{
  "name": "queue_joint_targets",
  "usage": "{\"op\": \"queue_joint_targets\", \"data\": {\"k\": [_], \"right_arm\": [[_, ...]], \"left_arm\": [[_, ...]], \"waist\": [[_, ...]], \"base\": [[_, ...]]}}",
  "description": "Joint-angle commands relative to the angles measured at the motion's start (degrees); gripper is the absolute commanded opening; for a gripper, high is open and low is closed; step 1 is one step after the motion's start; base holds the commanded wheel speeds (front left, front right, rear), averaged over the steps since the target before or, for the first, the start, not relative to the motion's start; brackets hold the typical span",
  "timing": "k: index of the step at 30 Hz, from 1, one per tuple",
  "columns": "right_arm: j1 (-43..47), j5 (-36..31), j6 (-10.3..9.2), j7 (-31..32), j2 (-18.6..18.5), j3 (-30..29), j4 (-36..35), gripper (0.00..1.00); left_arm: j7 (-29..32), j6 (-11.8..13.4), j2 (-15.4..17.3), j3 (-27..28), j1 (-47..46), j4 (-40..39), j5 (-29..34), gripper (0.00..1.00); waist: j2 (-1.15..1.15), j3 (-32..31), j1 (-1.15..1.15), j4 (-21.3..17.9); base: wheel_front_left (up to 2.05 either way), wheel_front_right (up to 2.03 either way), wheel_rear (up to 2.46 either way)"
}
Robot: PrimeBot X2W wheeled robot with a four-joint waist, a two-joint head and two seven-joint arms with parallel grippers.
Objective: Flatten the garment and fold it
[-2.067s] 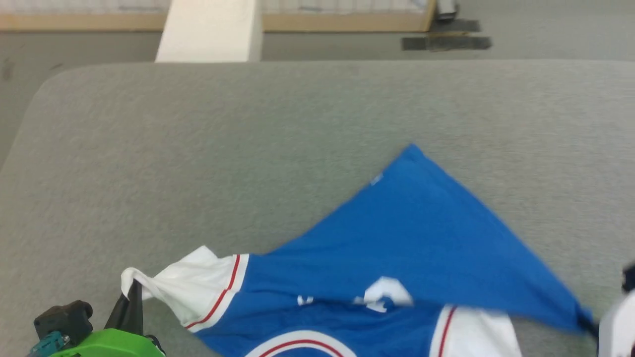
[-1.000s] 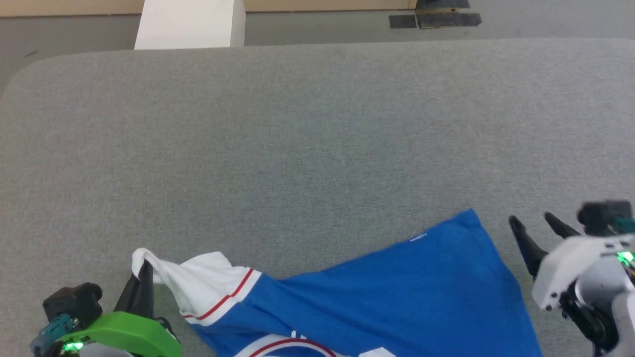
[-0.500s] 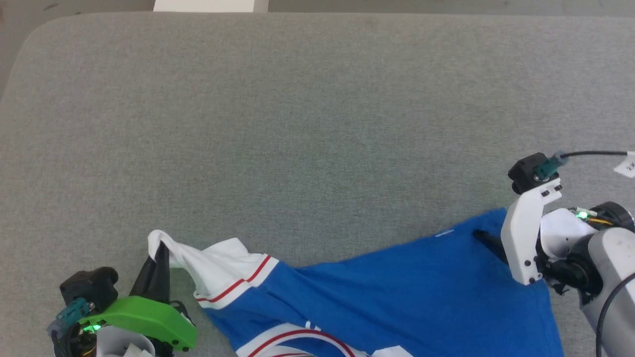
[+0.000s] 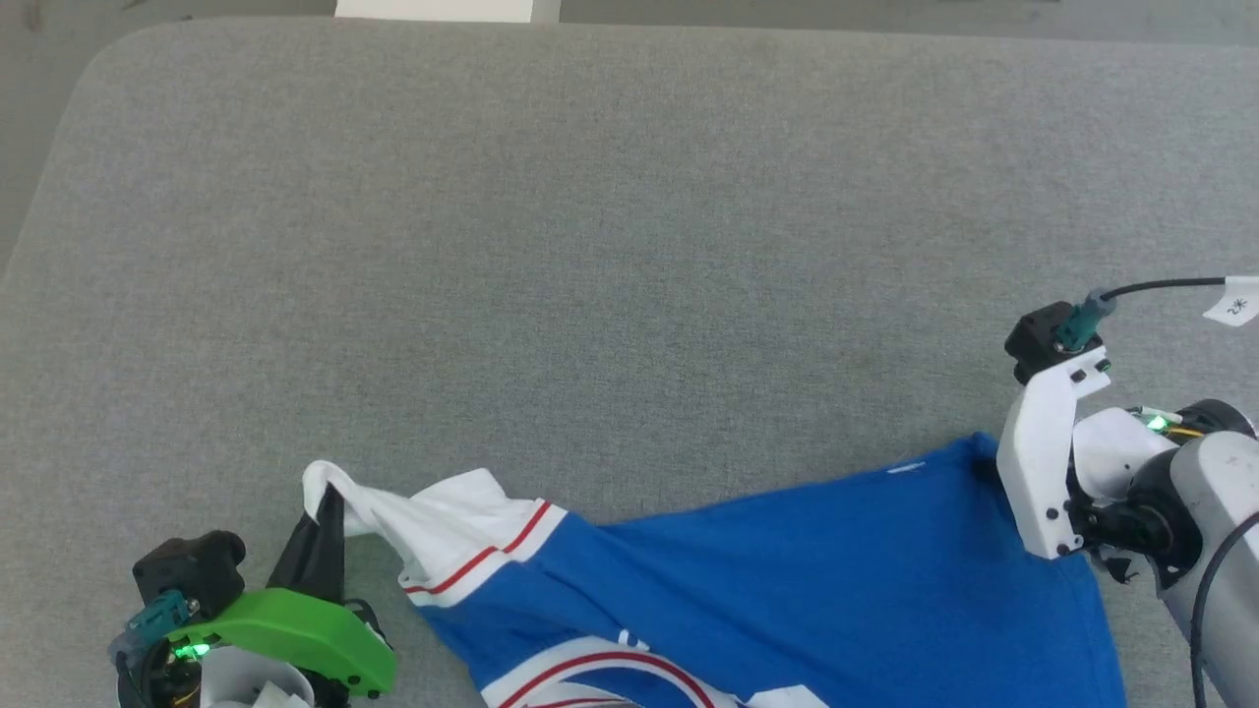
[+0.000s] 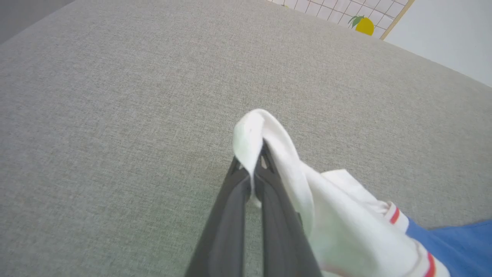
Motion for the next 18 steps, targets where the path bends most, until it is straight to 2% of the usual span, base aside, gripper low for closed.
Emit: {"op": "queue_joint_targets", "data": {"k": [1,5,11,18], "right_arm": [[2.72,1.02,-0.05,-0.66,1.41,1.96,1.68,0.00],[1.94,1.13,-0.05,-5.50,1.15,0.55,1.04,0.00],[0.79,-1.28,-0.05,-13.04,2.61,-5.27,2.28,0.00],[-3.62,-5.64,-0.05,-22.43,6.83,-11.90,6.87,0.00]], "left_arm": [[-0.28,-0.12,0.76,0.23,-0.92,0.14,0.40,0.00],[1.12,-0.27,3.36,0.58,-2.38,-0.38,1.44,0.00],[4.10,-0.99,5.86,3.01,-8.11,-0.98,0.03,0.00],[7.82,-6.58,6.72,1.75,-23.96,8.44,0.12,0.00]], "waist": [[0.68,-1.45,0.00,-0.25],[0.68,-4.37,0.00,-0.61],[0.68,-9.16,0.00,-2.23],[0.68,-11.27,0.00,-5.51]], "base": [[0.00,0.00,0.00],[0.00,0.00,0.00],[0.00,0.00,0.00],[0.00,0.00,0.00]]}}
